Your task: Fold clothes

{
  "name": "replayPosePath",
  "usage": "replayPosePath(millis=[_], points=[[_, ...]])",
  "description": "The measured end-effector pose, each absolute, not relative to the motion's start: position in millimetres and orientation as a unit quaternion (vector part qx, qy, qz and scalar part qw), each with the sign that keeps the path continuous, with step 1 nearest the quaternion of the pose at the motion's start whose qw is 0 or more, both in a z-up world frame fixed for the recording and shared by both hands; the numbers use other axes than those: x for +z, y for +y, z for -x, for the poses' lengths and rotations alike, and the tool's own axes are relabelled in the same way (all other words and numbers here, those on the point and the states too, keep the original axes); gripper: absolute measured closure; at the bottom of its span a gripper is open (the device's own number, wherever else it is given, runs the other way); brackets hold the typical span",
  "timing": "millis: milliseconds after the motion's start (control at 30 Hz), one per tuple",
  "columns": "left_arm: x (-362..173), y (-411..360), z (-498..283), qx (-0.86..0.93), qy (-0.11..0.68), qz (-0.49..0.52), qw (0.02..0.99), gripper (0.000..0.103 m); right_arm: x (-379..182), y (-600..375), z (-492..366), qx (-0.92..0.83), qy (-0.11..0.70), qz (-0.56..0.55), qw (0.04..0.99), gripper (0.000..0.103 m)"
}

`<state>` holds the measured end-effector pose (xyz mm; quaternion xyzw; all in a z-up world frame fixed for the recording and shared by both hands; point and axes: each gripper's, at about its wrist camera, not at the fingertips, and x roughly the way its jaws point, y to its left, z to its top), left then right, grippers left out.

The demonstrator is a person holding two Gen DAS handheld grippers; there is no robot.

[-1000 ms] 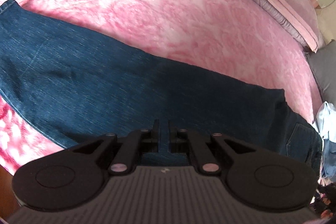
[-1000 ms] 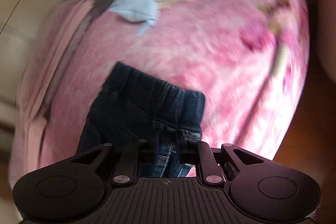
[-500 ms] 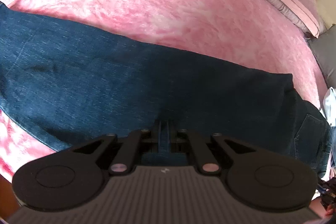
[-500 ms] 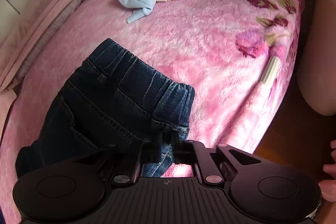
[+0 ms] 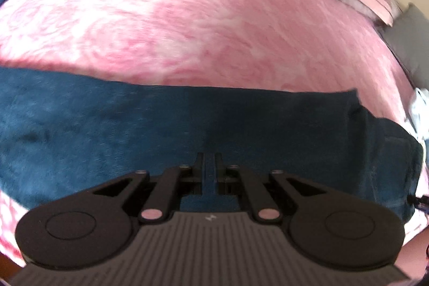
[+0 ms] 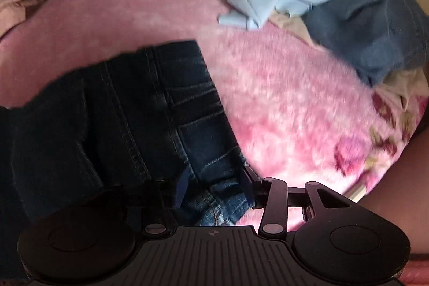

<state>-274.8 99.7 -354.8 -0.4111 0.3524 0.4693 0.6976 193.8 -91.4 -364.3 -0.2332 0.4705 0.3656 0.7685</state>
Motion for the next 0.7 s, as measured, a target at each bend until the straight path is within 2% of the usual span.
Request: replayPosePath(millis=[267,367,500,700], points=[[-336.8,134.4,207.5,0.382,0.405,0.38,0.738,0.098,-315.8,-58.8,-232.6,0.402,0.489,0.214,0.744,0.059],[-333.2,153.7,169.0,0.345,0.405,0.381,0.757,0.08,-318.4,-34.0,-254.5,0.418,0.513,0.17,0.731,0.059],[-336.7,180.8,120.9,0.303,0.4,0.399,0.768,0.068,-338.1,-8.0,-285.8,0.405,0.55,0.11,0.722,0.056],[-367.9,211.8,71.2,0.262,0.429,0.435,0.747,0.067,-359.9,1.2,-313.5,0.386,0.619,0.037,0.683,0.056]])
